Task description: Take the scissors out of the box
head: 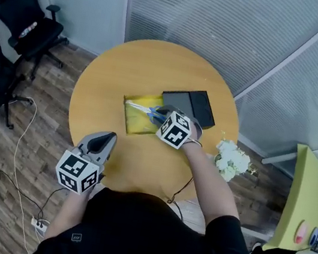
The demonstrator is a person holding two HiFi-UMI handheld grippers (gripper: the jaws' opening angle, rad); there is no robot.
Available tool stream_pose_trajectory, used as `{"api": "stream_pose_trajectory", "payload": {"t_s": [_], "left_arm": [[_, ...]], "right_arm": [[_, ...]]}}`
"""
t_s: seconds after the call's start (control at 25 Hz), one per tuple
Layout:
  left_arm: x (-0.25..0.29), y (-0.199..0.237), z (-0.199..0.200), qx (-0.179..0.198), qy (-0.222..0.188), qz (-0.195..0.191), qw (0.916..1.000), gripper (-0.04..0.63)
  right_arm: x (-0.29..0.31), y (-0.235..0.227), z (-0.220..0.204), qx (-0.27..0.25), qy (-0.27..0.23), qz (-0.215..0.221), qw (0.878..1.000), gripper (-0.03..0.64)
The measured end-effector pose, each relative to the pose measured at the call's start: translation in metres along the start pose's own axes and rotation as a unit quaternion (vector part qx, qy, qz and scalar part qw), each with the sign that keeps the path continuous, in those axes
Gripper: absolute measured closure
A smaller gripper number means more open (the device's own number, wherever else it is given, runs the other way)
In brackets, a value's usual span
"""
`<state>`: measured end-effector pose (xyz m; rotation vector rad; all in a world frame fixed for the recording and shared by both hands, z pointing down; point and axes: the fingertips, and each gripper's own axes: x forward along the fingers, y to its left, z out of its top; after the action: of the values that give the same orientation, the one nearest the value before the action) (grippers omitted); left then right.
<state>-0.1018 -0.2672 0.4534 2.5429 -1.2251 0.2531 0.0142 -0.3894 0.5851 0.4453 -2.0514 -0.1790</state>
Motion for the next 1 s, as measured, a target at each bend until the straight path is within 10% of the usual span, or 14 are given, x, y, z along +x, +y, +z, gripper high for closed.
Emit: {"api": "stream_pose_trajectory", "payload": {"t_s": [0.68,1.0], "left_arm": [[0.006,-0.021,0.048,0.054,-0.032,-0.014,0.9979,0.581],[-0.004,-0.031,0.067,0.051,-0.057,-0.026,0.9967,0.580]], "right_arm": [[-0.157,0.030,0.060,0.156,-0.280,-0.031,0.947,0.515],[-0.254,0.045,0.073,0.232,-0.484,0.013,0.844,0.515]]}}
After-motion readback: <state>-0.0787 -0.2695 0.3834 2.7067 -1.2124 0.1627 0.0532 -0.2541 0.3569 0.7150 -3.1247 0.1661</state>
